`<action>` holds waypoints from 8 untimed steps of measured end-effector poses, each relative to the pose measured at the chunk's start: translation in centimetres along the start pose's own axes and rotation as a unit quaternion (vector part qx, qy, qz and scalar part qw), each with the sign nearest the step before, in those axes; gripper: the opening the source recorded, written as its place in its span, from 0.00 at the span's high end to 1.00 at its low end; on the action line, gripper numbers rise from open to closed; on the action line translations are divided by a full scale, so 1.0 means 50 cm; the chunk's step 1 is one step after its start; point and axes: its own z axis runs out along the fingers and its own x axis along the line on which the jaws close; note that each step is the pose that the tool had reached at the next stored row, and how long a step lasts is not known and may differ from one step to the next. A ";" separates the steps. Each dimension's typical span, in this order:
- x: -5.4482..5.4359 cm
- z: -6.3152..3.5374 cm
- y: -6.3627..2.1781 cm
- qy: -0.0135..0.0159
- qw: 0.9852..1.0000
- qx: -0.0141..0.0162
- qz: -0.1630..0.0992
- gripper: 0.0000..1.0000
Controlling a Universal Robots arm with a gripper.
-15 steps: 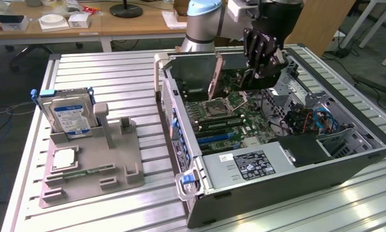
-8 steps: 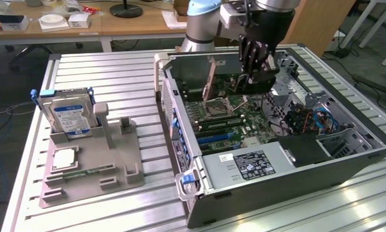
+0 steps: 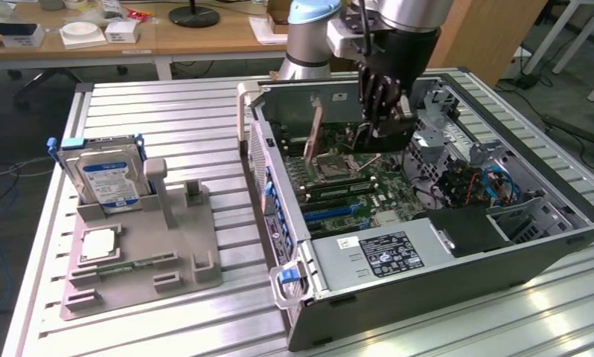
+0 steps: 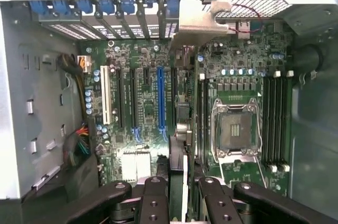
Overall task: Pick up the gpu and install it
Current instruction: 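Insert the gpu into the slot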
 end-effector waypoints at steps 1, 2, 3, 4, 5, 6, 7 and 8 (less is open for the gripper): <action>0.001 0.004 0.001 0.000 1.000 0.000 0.000 0.73; 0.002 0.006 0.002 0.000 1.000 0.000 0.000 0.73; 0.005 0.007 0.003 0.000 1.000 0.000 0.000 0.73; 0.008 0.009 0.004 0.000 1.000 0.000 0.000 0.73; 0.011 0.011 0.007 0.000 1.000 0.000 0.000 0.73; 0.015 0.014 0.009 0.000 1.000 0.000 0.000 0.73; 0.018 0.017 0.011 0.000 1.000 0.000 0.000 0.73; 0.020 0.019 0.012 0.000 1.000 0.000 0.000 0.73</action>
